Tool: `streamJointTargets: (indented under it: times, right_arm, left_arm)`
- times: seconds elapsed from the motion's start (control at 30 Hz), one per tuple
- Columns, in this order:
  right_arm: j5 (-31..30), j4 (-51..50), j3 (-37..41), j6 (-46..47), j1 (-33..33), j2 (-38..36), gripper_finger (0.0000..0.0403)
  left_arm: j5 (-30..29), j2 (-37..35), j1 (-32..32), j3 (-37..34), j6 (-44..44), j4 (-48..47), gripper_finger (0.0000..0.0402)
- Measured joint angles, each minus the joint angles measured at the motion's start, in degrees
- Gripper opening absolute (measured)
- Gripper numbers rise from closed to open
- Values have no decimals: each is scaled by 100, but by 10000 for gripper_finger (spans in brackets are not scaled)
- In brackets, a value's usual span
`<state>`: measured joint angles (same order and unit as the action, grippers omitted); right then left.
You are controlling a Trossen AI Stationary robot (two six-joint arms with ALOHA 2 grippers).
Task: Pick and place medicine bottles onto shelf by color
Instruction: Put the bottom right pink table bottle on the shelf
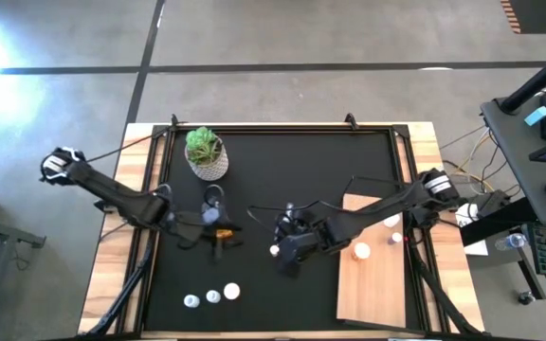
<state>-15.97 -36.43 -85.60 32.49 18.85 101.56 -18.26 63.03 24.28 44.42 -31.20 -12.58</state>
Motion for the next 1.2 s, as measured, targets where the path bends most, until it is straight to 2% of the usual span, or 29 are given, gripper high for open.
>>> streamJointTargets:
  times: [0.2, 0.6, 1.03, 1.2]
  right_arm:
    - [-7, 390, 0, -223, 0, 329, 281]
    - [-74, 703, 0, -808, -16, 667, 281]
    - [-50, 1134, 234, -604, -79, 752, 280]
    - [114, 1232, 236, -371, -123, 958, 265]
  left_arm:
    - [12, -314, 141, -2, 3, -36, 184]
    - [152, -184, 220, -65, 2, -56, 184]
    - [179, -197, 231, -163, -2, -41, 184]
    - [180, -199, 231, -170, -4, -36, 184]
